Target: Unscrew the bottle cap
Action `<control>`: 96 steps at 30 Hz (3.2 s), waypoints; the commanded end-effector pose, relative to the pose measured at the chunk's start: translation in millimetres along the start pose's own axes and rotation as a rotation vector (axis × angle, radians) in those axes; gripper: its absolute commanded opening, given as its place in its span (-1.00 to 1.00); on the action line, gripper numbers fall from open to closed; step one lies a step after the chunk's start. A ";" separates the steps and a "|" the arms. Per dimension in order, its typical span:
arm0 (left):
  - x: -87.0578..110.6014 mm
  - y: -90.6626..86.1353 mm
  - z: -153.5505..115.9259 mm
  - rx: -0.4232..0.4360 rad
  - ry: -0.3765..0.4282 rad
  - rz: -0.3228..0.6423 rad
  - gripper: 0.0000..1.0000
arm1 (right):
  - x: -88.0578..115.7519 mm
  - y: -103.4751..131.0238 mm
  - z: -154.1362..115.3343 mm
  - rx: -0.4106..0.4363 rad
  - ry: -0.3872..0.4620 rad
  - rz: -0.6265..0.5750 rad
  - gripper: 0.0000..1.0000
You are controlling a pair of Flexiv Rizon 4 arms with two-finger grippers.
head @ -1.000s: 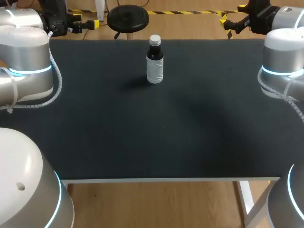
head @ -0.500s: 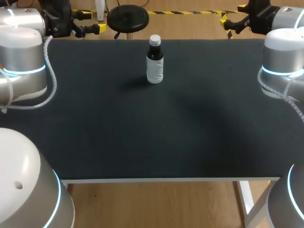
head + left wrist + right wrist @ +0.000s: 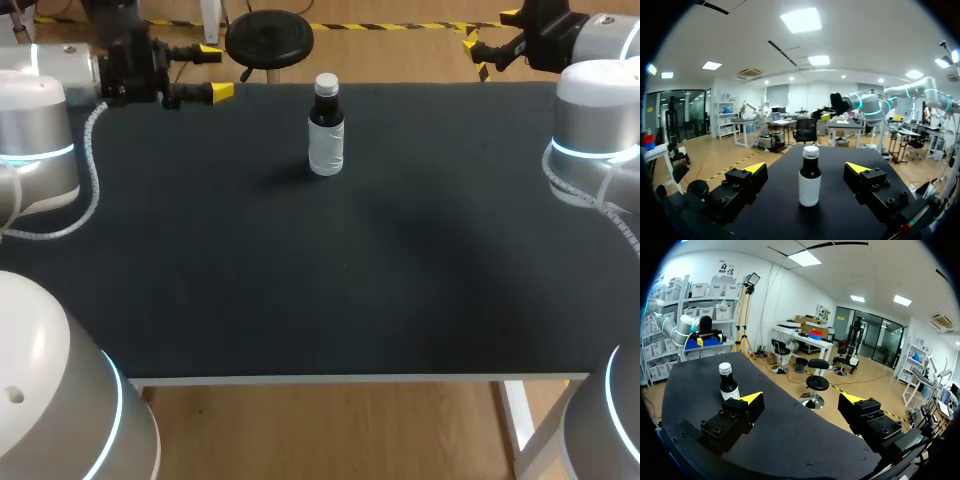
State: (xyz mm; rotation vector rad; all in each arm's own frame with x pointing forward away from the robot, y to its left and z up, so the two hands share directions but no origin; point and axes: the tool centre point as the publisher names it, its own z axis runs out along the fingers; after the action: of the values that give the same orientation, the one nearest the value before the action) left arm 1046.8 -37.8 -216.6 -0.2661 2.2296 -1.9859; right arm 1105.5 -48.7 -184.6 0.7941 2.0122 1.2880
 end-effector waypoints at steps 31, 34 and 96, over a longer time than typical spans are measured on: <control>-3.2 42.2 111.7 0.067 0.425 -0.012 1.00 | -0.2 -0.2 -0.5 -0.001 0.001 0.000 1.00; -2.5 43.6 119.1 0.061 0.431 -0.013 1.00 | -0.2 -0.2 -0.5 -0.001 0.001 0.000 1.00; 17.6 48.6 180.7 0.064 0.618 0.013 -0.04 | -0.2 -0.2 -0.5 -0.001 0.001 0.000 1.00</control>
State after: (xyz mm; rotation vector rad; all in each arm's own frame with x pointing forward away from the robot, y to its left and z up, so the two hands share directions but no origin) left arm 1061.6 -210.3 -282.6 0.3328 2.4395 -2.3261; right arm 1105.5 -48.7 -184.6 0.7941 2.0122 1.2880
